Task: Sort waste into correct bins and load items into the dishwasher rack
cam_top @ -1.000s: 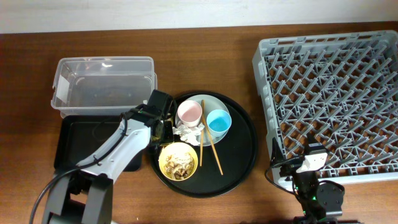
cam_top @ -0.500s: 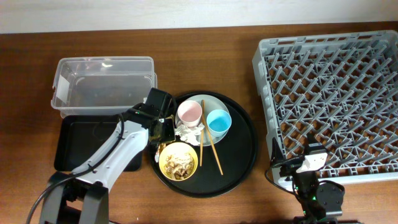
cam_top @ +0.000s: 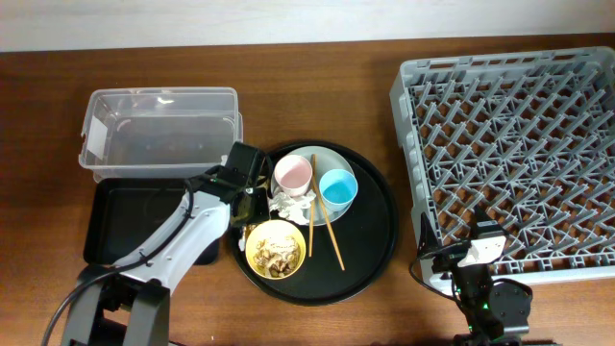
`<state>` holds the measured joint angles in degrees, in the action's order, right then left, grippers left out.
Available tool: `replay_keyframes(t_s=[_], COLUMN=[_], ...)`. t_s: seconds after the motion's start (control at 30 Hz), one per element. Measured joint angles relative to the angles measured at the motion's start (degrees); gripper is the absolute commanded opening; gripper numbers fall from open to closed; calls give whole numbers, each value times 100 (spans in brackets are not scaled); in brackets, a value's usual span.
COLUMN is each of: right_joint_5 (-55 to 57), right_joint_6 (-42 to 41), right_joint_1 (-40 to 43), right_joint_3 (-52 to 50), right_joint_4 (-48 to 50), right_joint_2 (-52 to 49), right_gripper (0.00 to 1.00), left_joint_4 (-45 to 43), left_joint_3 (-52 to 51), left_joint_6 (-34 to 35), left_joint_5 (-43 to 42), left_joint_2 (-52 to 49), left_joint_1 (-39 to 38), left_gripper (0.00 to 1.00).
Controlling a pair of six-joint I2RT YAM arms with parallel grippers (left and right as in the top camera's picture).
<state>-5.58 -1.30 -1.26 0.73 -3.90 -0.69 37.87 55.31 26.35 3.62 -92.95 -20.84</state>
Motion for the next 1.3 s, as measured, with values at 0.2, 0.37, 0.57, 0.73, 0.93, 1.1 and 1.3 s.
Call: replay_keyframes(t_s=[0.2,0.37,0.57,0.73,0.93,1.1,1.3], right_joint_5=[0,0,0,0,0,0,0], right_joint_6=[4,4,4,4,2,0,2], right_joint_1=[0,0,0,0,0,0,0], right_joint_3=[0,0,0,0,0,0,0], right_joint_4=[0,0,0,0,0,0,0], right_joint_2=[0,0,0,0,0,0,0], right_gripper=[99,99,99,99,99,99,99], left_joint_4=[2,2,-286,-551,-678,-525,-229], left_joint_3=[-15,-37,-234,-466,-501,-304,498], left_joint_6=[0,0,0,0,-11,-221,-411], left_joint_5=[0,2,2,17,142,306,374], left_joint_2=[0,0,0,0,0,109,831], left_joint_1=[-59,-63,-63,-63,-63,-63,-63], left_gripper=[30,30,24,8,0,0,0])
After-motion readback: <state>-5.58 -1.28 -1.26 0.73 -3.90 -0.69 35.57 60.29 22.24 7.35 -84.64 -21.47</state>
